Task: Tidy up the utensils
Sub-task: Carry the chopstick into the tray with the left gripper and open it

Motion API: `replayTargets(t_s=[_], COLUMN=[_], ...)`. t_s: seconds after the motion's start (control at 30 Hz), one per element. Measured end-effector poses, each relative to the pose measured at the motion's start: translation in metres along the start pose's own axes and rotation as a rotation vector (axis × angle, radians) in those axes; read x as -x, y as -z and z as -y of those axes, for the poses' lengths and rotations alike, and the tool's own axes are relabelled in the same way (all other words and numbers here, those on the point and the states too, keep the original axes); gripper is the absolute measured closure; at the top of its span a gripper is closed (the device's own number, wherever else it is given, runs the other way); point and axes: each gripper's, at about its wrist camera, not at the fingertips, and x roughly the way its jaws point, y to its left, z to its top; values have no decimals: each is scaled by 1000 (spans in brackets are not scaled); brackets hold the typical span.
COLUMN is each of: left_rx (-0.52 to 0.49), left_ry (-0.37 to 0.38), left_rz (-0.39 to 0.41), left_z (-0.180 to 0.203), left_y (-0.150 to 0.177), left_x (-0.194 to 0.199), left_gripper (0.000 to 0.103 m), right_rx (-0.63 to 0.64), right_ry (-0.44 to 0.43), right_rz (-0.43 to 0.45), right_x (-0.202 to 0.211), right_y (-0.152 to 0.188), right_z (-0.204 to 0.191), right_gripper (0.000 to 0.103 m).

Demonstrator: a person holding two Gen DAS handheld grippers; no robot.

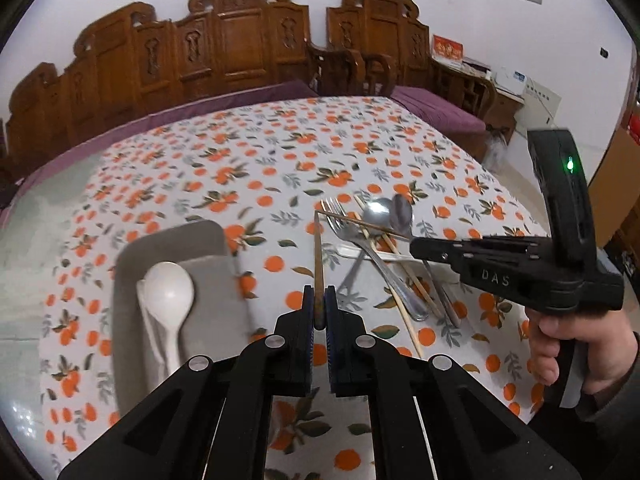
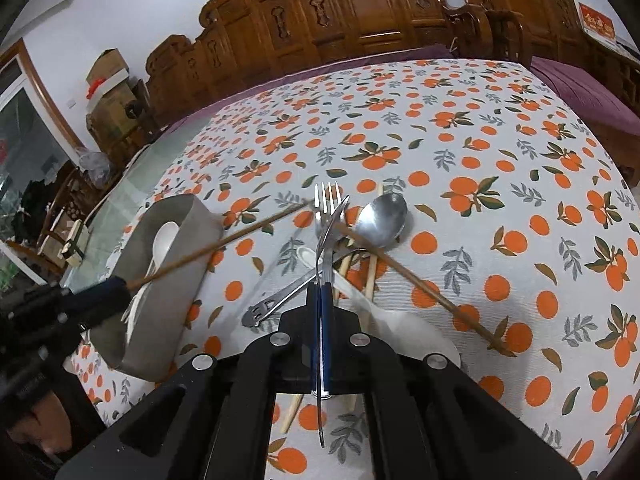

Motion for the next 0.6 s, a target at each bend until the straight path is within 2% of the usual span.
replayTargets(t_s=[0.33, 0.6], left_rx=[17, 38], left_ry=[-30, -85], left_rz=[61, 74], left_z=[-7, -21], left_y=[1, 10], left_x=[43, 66], left_gripper=[99, 99], right_rx=[27, 57], right_ry=[-35, -74], right_rz=[15, 24], right_x=[7, 14], right_y=[2, 5], right_z=[-18, -40], right_gripper=[101, 101])
